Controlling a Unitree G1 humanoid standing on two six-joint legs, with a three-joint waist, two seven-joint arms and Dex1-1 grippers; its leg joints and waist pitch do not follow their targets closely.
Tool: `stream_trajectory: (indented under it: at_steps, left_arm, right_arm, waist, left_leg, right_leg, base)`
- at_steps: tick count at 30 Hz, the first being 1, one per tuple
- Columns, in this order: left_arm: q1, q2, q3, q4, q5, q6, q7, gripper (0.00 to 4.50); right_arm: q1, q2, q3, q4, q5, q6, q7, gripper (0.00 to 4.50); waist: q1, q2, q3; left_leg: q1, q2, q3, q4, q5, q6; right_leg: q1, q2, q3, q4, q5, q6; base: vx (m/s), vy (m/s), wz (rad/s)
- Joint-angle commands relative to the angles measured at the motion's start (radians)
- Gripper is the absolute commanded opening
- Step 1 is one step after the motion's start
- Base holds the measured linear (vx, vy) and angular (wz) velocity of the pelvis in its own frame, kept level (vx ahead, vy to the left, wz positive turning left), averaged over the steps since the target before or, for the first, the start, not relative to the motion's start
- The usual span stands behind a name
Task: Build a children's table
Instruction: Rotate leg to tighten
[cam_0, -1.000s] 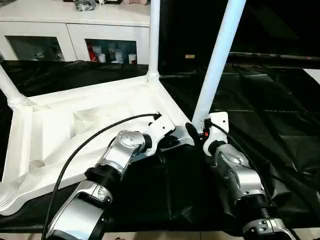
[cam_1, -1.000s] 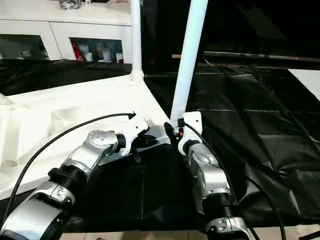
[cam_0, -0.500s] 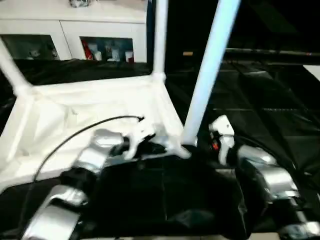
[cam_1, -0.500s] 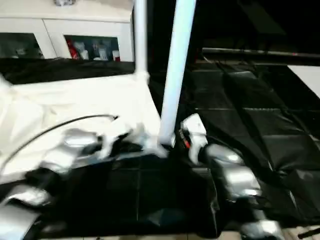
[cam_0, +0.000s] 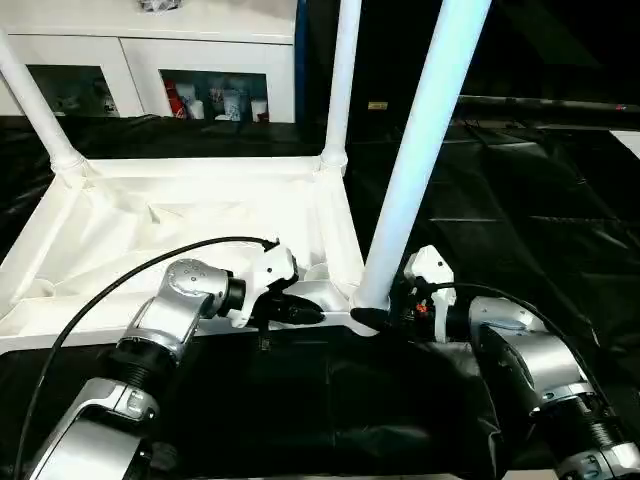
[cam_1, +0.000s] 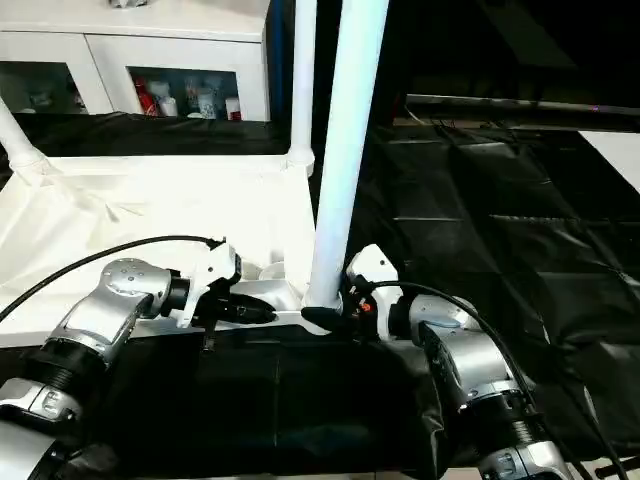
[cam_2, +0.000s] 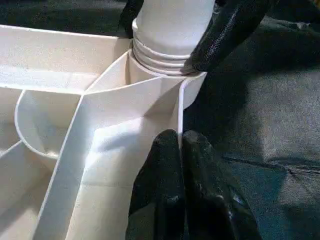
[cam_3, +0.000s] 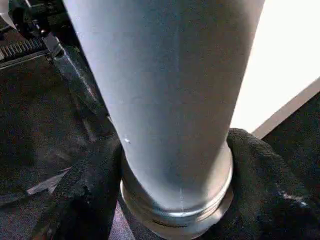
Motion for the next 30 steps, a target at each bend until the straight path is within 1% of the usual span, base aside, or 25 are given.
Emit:
stream_trajectory:
  at_steps: [1,5,6,7,8,9,10,11,12,13,14,15,16,17,18,19,20,21,22,24,25,26,27,28,30]
  left_arm:
    - [0.031,-0.008,-0.009,0.02,-0.022,0.019,-0.005,0.0]
    - [0.031,-0.009,-0.007,0.022,-0.021,0.018,0.001,0.0]
    - [0.029,-0.016,-0.002,0.03,-0.015,0.019,0.026,0.0]
    - [0.022,-0.035,0.0,0.047,0.0,0.013,0.079,0.0]
    - [0.02,-0.041,0.001,0.053,0.005,0.011,0.096,0.0]
    - [0.015,-0.054,0.002,0.065,0.016,0.005,0.13,0.0]
    - [0.012,-0.064,0.001,0.072,0.023,0.003,0.153,0.0]
    - [0.009,-0.071,0.0,0.076,0.028,0.004,0.166,0.0]
    - [-0.005,-0.103,-0.004,0.098,0.046,0.007,0.225,0.0]
    - [-0.026,-0.156,-0.013,0.122,0.061,0.022,0.29,0.0]
    - [-0.031,-0.169,-0.016,0.128,0.064,0.026,0.304,0.0]
    - [-0.041,-0.194,-0.022,0.14,0.074,0.027,0.335,0.0]
    - [-0.048,-0.209,-0.026,0.148,0.081,0.026,0.356,0.0]
    - [-0.061,-0.233,-0.033,0.163,0.091,0.027,0.384,0.0]
    - [-0.067,-0.245,-0.037,0.171,0.096,0.027,0.399,0.0]
    - [-0.081,-0.272,-0.051,0.185,0.108,0.024,0.422,0.0]
    - [-0.087,-0.284,-0.055,0.19,0.112,0.021,0.432,0.0]
    - [-0.09,-0.289,-0.057,0.193,0.113,0.019,0.436,0.0]
    - [-0.094,-0.296,-0.059,0.196,0.113,0.016,0.437,0.0]
    - [-0.1,-0.292,-0.058,0.198,0.117,0.009,0.429,0.0]
    - [-0.1,-0.288,-0.056,0.199,0.119,0.005,0.419,0.0]
    - [-0.101,-0.286,-0.054,0.2,0.12,0.002,0.415,0.0]
    - [-0.1,-0.283,-0.053,0.201,0.121,0.0,0.411,0.0]
    - [-0.096,-0.265,-0.049,0.198,0.119,-0.012,0.386,0.0]
    - [-0.086,-0.233,-0.046,0.188,0.111,-0.025,0.344,0.0]
  right_arm:
    - [0.003,0.007,0.023,0.008,0.002,0.009,0.029,2.73]
    - [0.005,0.011,0.019,0.007,0.006,0.013,0.028,2.71]
    - [0.011,0.023,0.007,0.007,0.012,0.013,0.002,2.71]
    - [0.013,0.053,-0.018,0.029,0.002,0.002,-0.076,2.71]
    - [0.013,0.062,-0.025,0.037,-0.002,-0.003,-0.102,2.7]
    - [0.013,0.08,-0.039,0.053,-0.012,-0.014,-0.152,2.7]
    - [0.014,0.095,-0.05,0.064,-0.019,-0.019,-0.189,2.7]
    - [0.015,0.103,-0.055,0.068,-0.023,-0.022,-0.211,2.7]
    - [0.015,0.139,-0.078,0.087,-0.038,-0.024,-0.303,2.7]
    - [0.013,0.195,-0.107,0.107,-0.053,-0.025,-0.431,2.7]
    - [0.013,0.209,-0.115,0.111,-0.056,-0.025,-0.462,2.7]
    - [0.011,0.233,-0.123,0.116,-0.066,-0.026,-0.518,2.7]
    - [0.009,0.248,-0.128,0.119,-0.073,-0.026,-0.553,2.7]
    - [0.004,0.27,-0.133,0.126,-0.084,-0.03,-0.596,2.7]
    - [0.001,0.281,-0.134,0.13,-0.089,-0.031,-0.615,2.7]
    - [-0.01,0.308,-0.131,0.137,-0.107,-0.035,-0.663,2.7]
    - [-0.015,0.317,-0.125,0.139,-0.117,-0.04,-0.679,2.7]
    - [-0.018,0.322,-0.121,0.141,-0.121,-0.042,-0.683,2.7]
    - [-0.022,0.328,-0.115,0.141,-0.123,-0.044,-0.681,2.7]
    - [-0.023,0.329,-0.097,0.132,-0.118,-0.066,-0.644,2.7]
    - [-0.021,0.331,-0.1,0.127,-0.109,-0.074,-0.624,2.7]
    - [-0.02,0.332,-0.102,0.124,-0.105,-0.076,-0.615,3.04]
    - [-0.02,0.332,-0.104,0.12,-0.098,-0.079,-0.605,3.25]
    - [-0.018,0.326,-0.112,0.1,-0.063,-0.076,-0.555,3.39]
    - [-0.016,0.294,-0.102,0.072,-0.041,-0.069,-0.482,3.48]
  waist:
    - [0.005,-0.014,-0.05]
    - [0.005,-0.013,-0.051]
    - [0.006,-0.013,-0.052]
    - [0.006,-0.01,-0.051]
    - [0.004,-0.011,-0.05]
    - [0.001,-0.013,-0.048]
    - [-0.001,-0.011,-0.047]
    - [-0.003,-0.011,-0.047]
    - [-0.004,-0.006,-0.045]
    - [-0.006,-0.001,-0.043]
    - [-0.008,-0.005,-0.044]
    - [-0.009,-0.007,-0.044]
    - [-0.008,-0.008,-0.043]
    - [-0.007,0.003,-0.043]
    - [-0.01,-0.002,-0.041]
    - [-0.009,0.001,-0.04]
    - [-0.009,0.0,-0.04]
    - [-0.008,0.007,-0.04]
    - [-0.009,0.003,-0.041]
    - [-0.009,0.003,-0.041]
    - [-0.008,0.003,-0.041]
    - [-0.008,0.005,-0.042]
    - [-0.008,0.004,-0.043]
    - [-0.007,0.003,-0.043]
    - [-0.007,0.003,-0.044]
  left_leg:
    - [0.007,0.06,-0.023,-0.059,-0.201,0.056]
    - [0.007,0.059,-0.022,-0.058,-0.199,0.057]
    - [0.007,0.059,-0.022,-0.057,-0.197,0.057]
    - [0.006,0.059,-0.023,-0.058,-0.197,0.056]
    - [0.006,0.058,-0.022,-0.058,-0.2,0.053]
    - [0.006,0.057,-0.024,-0.06,-0.223,0.04]
    - [0.007,0.056,-0.025,-0.062,-0.244,0.026]
    - [0.007,0.056,-0.027,-0.063,-0.254,0.02]
    - [0.009,0.058,-0.029,-0.065,-0.272,0.01]
    - [0.017,0.058,-0.029,-0.066,-0.301,-0.002]
    - [0.018,0.056,-0.029,-0.067,-0.308,-0.009]
    - [0.017,0.056,-0.032,-0.069,-0.327,-0.019]
    - [0.017,0.055,-0.034,-0.07,-0.334,-0.019]
    - [0.019,0.056,-0.035,-0.07,-0.342,-0.021]
    - [0.023,0.054,-0.032,-0.069,-0.366,-0.018]
    - [0.025,0.053,-0.032,-0.069,-0.386,-0.018]
    - [0.026,0.052,-0.033,-0.069,-0.39,-0.017]
    - [0.026,0.051,-0.036,-0.07,-0.398,-0.019]
    - [0.024,0.052,-0.037,-0.071,-0.401,-0.016]
    - [0.021,0.053,-0.038,-0.073,-0.403,-0.012]
    - [0.021,0.053,-0.038,-0.073,-0.404,-0.011]
    - [0.019,0.053,-0.038,-0.073,-0.399,-0.009]
    - [0.016,0.054,-0.038,-0.074,-0.39,-0.007]
    - [0.016,0.054,-0.037,-0.074,-0.388,-0.001]
    - [0.011,0.054,-0.037,-0.074,-0.37,0.007]
  right_leg:
    - [0.042,-0.065,0.047,-0.058,-0.234,-0.224]
    - [0.043,-0.063,0.046,-0.057,-0.222,-0.228]
    - [0.044,-0.064,0.047,-0.056,-0.22,-0.229]
    - [0.044,-0.065,0.046,-0.056,-0.224,-0.229]
    - [0.041,-0.065,0.047,-0.059,-0.232,-0.227]
    - [0.04,-0.065,0.046,-0.063,-0.269,-0.219]
    - [0.04,-0.066,0.046,-0.068,-0.317,-0.204]
    - [0.04,-0.066,0.045,-0.07,-0.34,-0.196]
    - [0.036,-0.066,0.047,-0.073,-0.37,-0.182]
    - [0.027,-0.065,0.048,-0.08,-0.397,-0.175]
    - [0.027,-0.063,0.046,-0.082,-0.408,-0.17]
    - [0.028,-0.066,0.046,-0.085,-0.438,-0.159]
    - [0.029,-0.065,0.044,-0.087,-0.454,-0.147]
    - [0.027,-0.066,0.045,-0.088,-0.455,-0.145]
    - [0.021,-0.062,0.045,-0.094,-0.464,-0.139]
    - [0.02,-0.063,0.045,-0.099,-0.484,-0.133]
    - [0.019,-0.063,0.045,-0.1,-0.494,-0.129]
    - [0.021,-0.064,0.044,-0.101,-0.51,-0.121]
    - [0.022,-0.064,0.043,-0.103,-0.512,-0.114]
    - [0.024,-0.064,0.043,-0.102,-0.506,-0.112]
    - [0.024,-0.065,0.043,-0.102,-0.503,-0.112]
    - [0.025,-0.064,0.044,-0.101,-0.485,-0.115]
    - [0.028,-0.064,0.044,-0.097,-0.467,-0.121]
    - [0.028,-0.064,0.044,-0.097,-0.456,-0.126]
    - [0.034,-0.065,0.045,-0.092,-0.428,-0.136]
  base:
    - [0.0,0.0,0.0]
    - [0.0,0.0,0.0]
    - [0.0,0.0,0.0]
    - [0.0,0.0,0.0]
    - [0.0,0.0,0.0]
    - [0.0,0.0,0.0]
    - [0.0,0.0,0.0]
    - [0.0,0.0,0.0]
    - [0.0,0.0,0.0]
    - [0.0,0.0,0.0]
    - [0.0,0.0,0.0]
    - [0.0,0.0,0.0]
    - [0.0,0.0,0.0]
    - [0.0,0.0,0.0]
    - [0.0,0.0,0.0]
    - [0.0,0.0,0.0]
    - [0.0,0.0,0.0]
    - [0.0,0.0,0.0]
    - [0.0,0.0,0.0]
    - [0.0,0.0,0.0]
    - [0.0,0.0,0.0]
    - [0.0,0.0,0.0]
    - [0.0,0.0,0.0]
    - [0.0,0.0,0.0]
    - [0.0,0.0,0.0]
